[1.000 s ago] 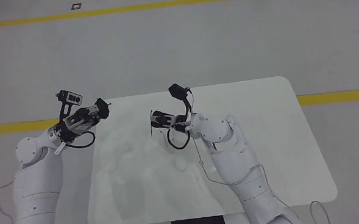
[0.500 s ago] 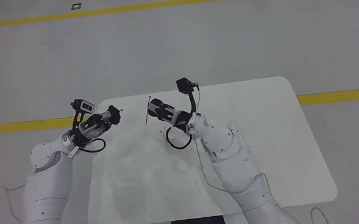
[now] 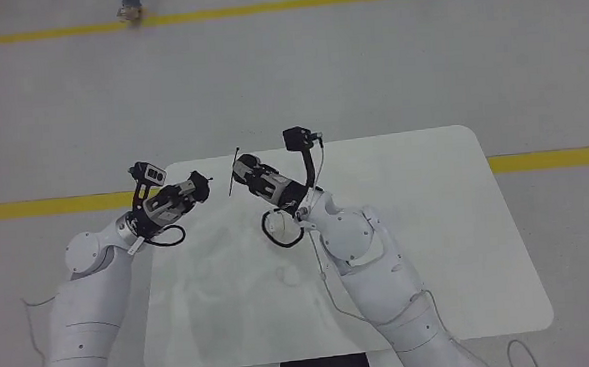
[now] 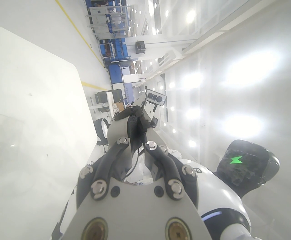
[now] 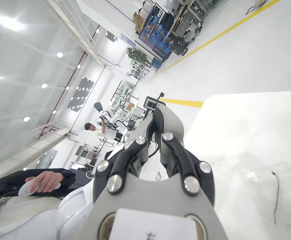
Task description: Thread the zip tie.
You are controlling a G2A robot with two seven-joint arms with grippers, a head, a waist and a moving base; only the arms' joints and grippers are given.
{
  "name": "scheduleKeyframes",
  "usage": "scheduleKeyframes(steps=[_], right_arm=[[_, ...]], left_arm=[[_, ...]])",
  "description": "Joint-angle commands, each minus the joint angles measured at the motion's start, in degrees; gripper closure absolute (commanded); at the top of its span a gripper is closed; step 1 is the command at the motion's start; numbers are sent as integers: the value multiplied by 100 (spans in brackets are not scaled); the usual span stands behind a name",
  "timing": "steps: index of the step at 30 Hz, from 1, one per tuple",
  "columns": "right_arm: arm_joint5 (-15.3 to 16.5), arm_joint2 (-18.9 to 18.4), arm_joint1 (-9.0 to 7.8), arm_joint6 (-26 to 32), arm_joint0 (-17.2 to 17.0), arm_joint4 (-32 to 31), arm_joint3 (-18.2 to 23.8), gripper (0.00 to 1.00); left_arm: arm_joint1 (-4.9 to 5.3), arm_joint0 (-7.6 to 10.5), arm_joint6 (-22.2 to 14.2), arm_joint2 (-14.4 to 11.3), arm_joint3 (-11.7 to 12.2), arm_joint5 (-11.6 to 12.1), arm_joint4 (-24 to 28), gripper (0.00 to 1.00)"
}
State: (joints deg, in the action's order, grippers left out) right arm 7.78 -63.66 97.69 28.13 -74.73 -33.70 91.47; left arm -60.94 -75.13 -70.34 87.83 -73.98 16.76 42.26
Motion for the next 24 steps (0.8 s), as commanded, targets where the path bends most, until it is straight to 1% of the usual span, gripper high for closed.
scheduleKeyframes(steps=[1,3,6,9,11,12,21,22,24], right_arm=[[129,56,-5,-241,-59,76,57,100],[265,115,-14,-511,-82,-32,83,100],[385,234,-19,-899,-114,-120,53,100],[434,345,-26,-1158,-105,-264,-15,100],[402,388,-31,-1273,-89,-327,-49,100],[385,412,-42,-1354,-63,-518,-53,100],[385,412,-42,-1354,-63,-518,-53,100],[371,410,-48,-1412,-78,-551,-50,100],[351,431,-64,-1601,-68,-825,-68,100]], left_arm=[[-13,-59,151,-75,-55,-65,11,100],[-26,-142,256,-164,-96,-70,18,100],[-51,-216,401,-287,-127,-43,131,100],[-67,-239,475,-391,-142,-11,167,100],[-74,-239,511,-445,-138,7,163,100],[-76,-239,524,-468,-139,18,165,100],[-74,-243,565,-480,-148,30,203,100],[-74,-243,565,-480,-148,30,203,100],[-74,-243,565,-480,-148,30,203,100]])
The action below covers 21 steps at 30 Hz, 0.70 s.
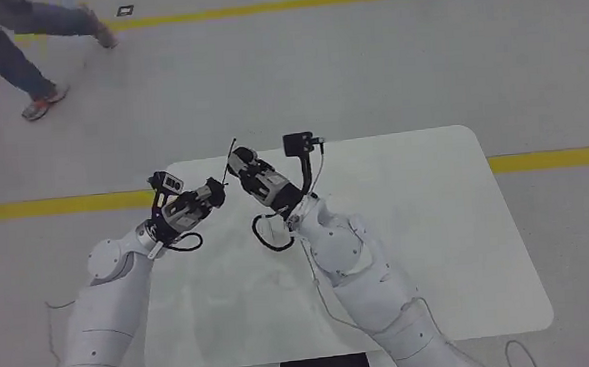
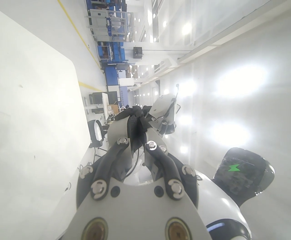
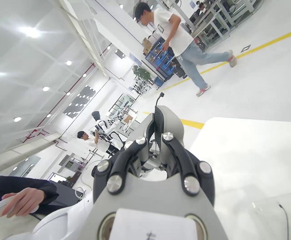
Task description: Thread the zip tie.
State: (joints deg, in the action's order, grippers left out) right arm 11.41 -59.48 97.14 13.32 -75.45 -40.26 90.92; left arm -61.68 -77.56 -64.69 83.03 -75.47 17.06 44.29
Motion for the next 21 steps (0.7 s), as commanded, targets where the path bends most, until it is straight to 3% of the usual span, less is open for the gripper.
scheduleKeyframes(steps=[1,11,21], right_arm=[[-23,41,-13,-238,6,-251,-50,100],[-132,207,-35,-724,172,-698,-374,100],[-103,260,-54,-842,189,-864,-371,100]], left_arm=[[0,0,0,0,0,0,0,100],[0,0,0,0,0,0,0,100],[0,0,0,0,0,0,0,100]])
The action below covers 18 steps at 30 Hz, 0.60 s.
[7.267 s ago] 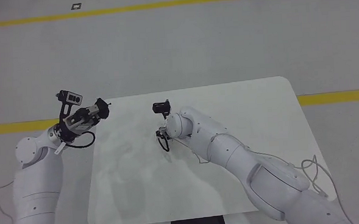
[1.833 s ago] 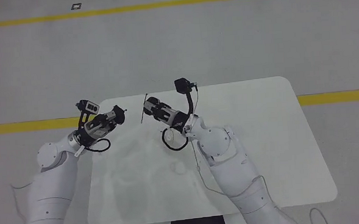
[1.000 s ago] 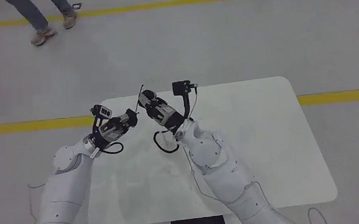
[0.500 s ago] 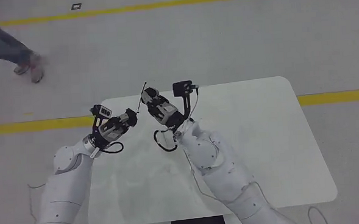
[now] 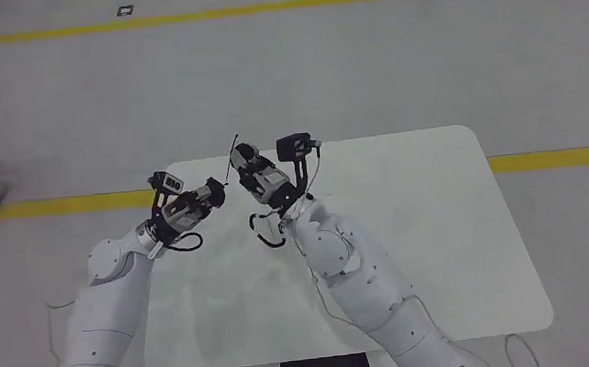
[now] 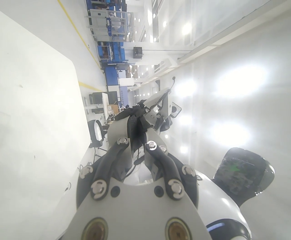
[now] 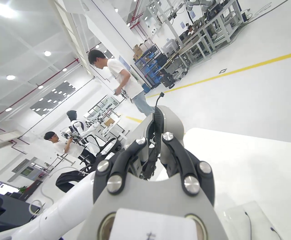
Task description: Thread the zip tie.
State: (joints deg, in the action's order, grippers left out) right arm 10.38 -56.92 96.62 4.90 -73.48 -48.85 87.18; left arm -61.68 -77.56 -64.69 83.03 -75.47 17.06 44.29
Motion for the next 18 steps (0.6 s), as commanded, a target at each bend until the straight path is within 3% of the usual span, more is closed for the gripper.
scheduleKeyframes(steps=[1,18], right_arm=[[4,22,-13,32,-22,-60,10,100],[-64,125,-75,-73,25,-171,-41,100]], left_arm=[[0,0,0,0,0,0,0,100],[0,0,0,0,0,0,0,100]])
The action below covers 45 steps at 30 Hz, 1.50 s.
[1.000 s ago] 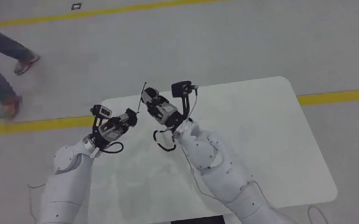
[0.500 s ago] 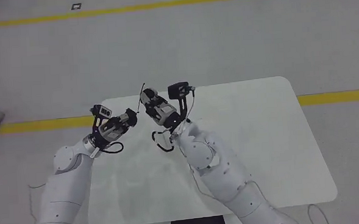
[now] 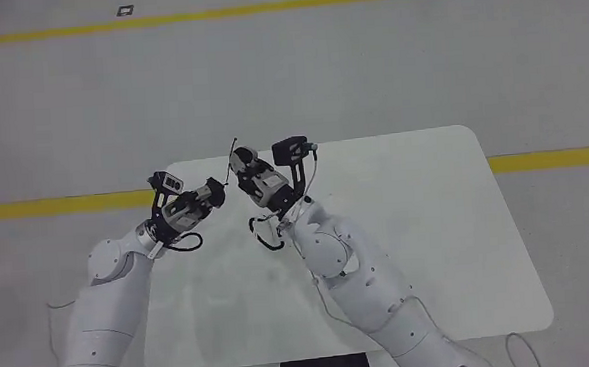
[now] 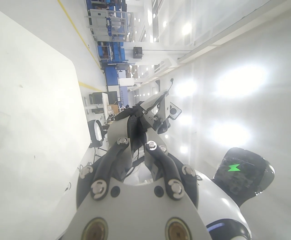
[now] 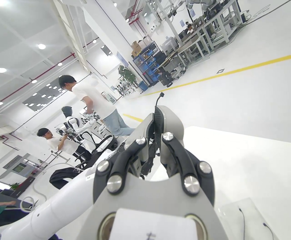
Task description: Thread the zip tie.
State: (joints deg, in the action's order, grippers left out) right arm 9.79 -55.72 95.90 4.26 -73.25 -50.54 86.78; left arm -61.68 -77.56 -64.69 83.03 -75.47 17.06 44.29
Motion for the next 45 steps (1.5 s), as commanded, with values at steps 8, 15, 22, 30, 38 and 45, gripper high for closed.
scheduleKeyframes(steps=[8,15,22,30,38,45], right_arm=[[-54,34,-28,-50,25,-35,-42,100],[-90,60,-48,-48,39,-20,-56,100],[-126,78,-66,-56,56,-2,-65,100],[-164,101,-89,-62,66,-9,-73,100],[-187,109,-106,-124,78,14,-47,100],[-201,149,-115,-141,109,35,-71,100]], left_arm=[[0,0,0,0,0,0,0,100],[0,0,0,0,0,0,0,100],[0,0,0,0,0,0,0,100],[0,0,0,0,0,0,0,100],[0,0,0,0,0,0,0,100],[0,0,0,0,0,0,0,100]])
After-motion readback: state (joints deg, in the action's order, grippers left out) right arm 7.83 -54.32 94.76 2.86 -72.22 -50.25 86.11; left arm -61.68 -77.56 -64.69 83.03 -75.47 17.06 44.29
